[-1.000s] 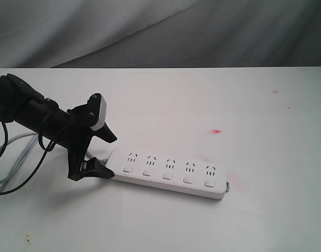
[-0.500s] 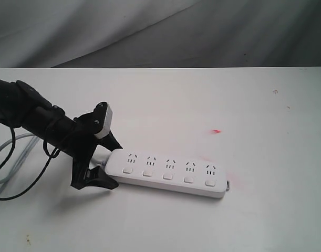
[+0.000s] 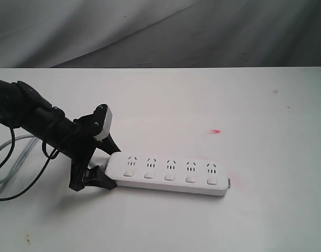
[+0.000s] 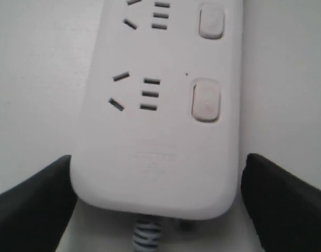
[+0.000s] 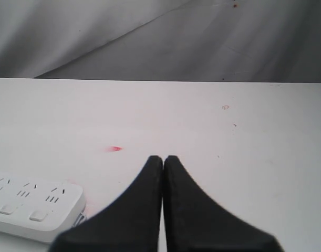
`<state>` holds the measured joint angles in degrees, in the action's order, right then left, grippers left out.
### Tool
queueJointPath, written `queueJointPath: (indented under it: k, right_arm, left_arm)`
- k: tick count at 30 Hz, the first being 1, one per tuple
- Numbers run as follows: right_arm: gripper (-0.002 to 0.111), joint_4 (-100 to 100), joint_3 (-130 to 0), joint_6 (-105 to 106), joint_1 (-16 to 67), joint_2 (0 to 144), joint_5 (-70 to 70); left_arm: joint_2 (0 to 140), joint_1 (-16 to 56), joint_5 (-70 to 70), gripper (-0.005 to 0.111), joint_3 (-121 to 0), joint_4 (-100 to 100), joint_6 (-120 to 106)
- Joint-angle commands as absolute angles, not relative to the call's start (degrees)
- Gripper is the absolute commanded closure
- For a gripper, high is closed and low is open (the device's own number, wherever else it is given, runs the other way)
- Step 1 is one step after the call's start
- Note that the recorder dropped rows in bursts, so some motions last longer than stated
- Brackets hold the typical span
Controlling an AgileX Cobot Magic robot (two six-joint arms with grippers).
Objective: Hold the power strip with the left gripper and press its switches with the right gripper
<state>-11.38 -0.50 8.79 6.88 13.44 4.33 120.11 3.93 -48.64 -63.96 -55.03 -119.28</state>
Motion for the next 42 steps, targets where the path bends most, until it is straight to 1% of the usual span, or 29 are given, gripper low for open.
queueJointPath:
  k: [1,3,10,42]
  right_arm:
    - [0.108,-11.5,-0.4,8.6,6.6,13.3,4.1]
    - [0.108,-11.5,-0.4,8.6,6.6,13.3,4.1]
    - [0.108,-11.5,-0.4,8.6,6.6,13.3,4.1]
    - [0.108,-11.5,-0.4,8.6,6.6,13.3,4.1]
  left_arm:
    - [120.1,4.2,-49.2,0.037,-64.3,-54.8,-118.7]
    - [120.1,4.2,-49.2,0.039,-64.3,-54.7,-118.7]
    - [120.1,4.2,-48.8,0.039,-64.3,-51.8,-118.7]
    - [120.1,4.2,-48.6,0.039,-64.3,-51.8,-118.9]
